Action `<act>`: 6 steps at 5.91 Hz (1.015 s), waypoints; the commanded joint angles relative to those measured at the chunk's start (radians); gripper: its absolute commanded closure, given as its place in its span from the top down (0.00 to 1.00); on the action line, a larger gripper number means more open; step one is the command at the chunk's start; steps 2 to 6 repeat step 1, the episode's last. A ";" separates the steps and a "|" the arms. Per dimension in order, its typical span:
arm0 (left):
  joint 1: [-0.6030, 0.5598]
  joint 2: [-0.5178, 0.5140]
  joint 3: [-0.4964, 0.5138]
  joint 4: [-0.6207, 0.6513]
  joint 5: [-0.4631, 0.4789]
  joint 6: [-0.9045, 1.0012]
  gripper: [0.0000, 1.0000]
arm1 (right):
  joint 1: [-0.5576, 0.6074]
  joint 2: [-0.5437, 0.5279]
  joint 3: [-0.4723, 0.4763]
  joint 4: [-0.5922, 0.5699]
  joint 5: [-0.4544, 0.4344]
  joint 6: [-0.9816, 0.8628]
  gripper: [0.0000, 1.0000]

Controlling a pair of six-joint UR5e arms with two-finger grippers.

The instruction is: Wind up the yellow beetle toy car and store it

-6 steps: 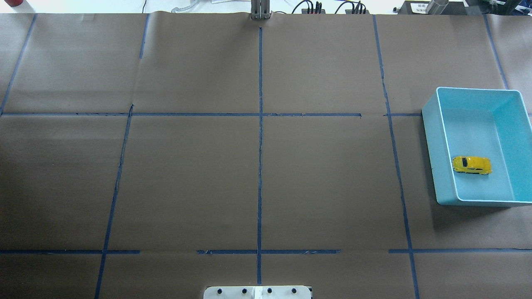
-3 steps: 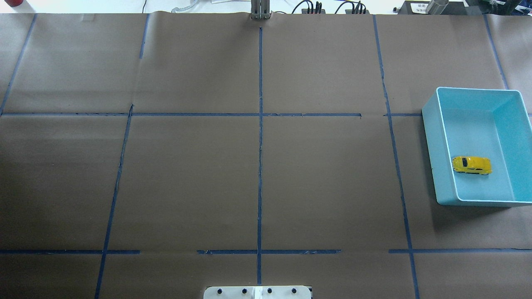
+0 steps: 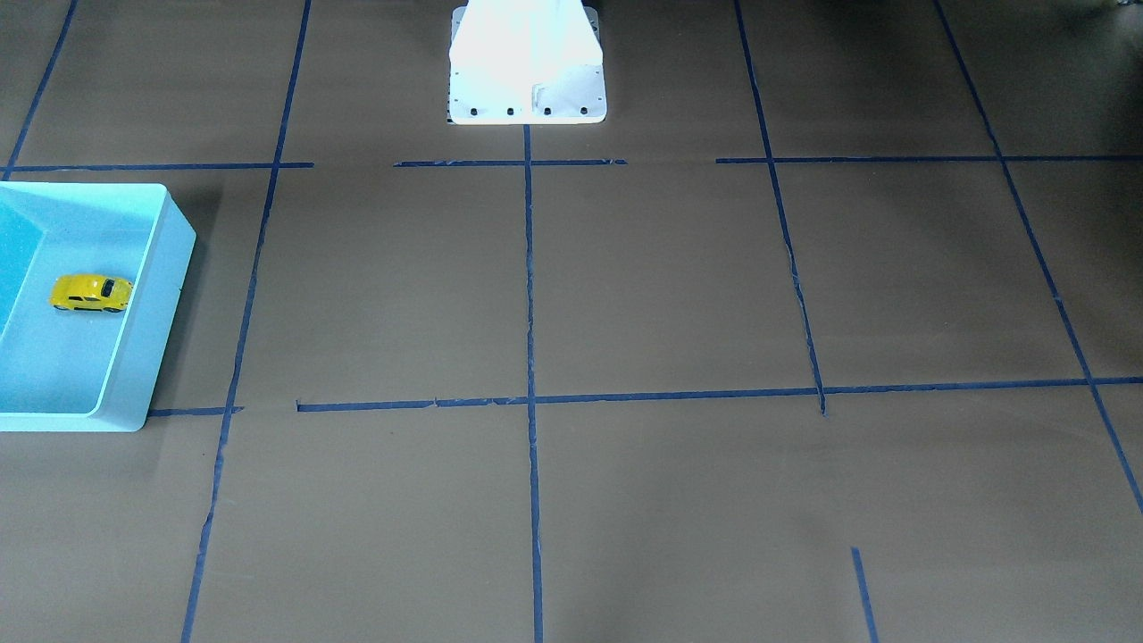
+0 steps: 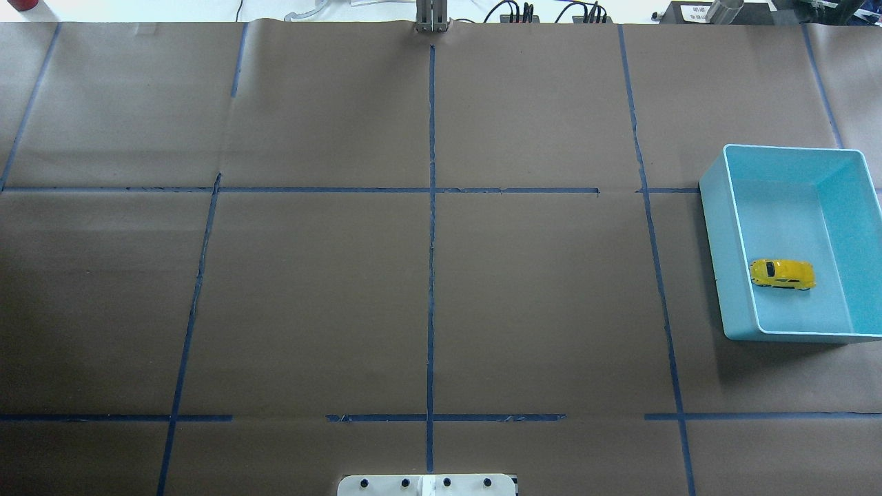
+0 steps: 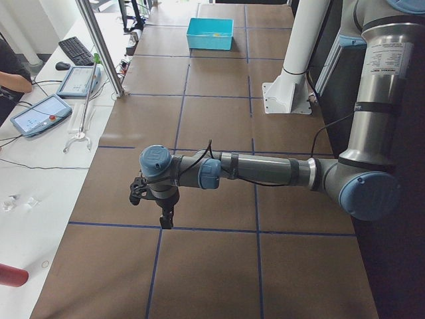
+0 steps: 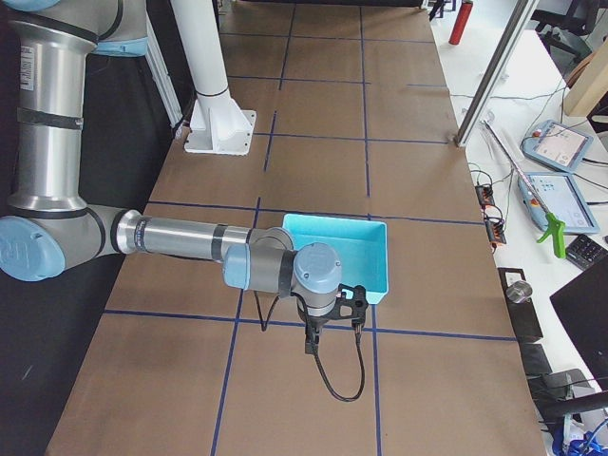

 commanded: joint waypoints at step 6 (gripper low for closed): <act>0.000 -0.001 -0.002 0.000 0.000 0.000 1.00 | 0.000 0.000 0.001 0.000 0.001 0.002 1.00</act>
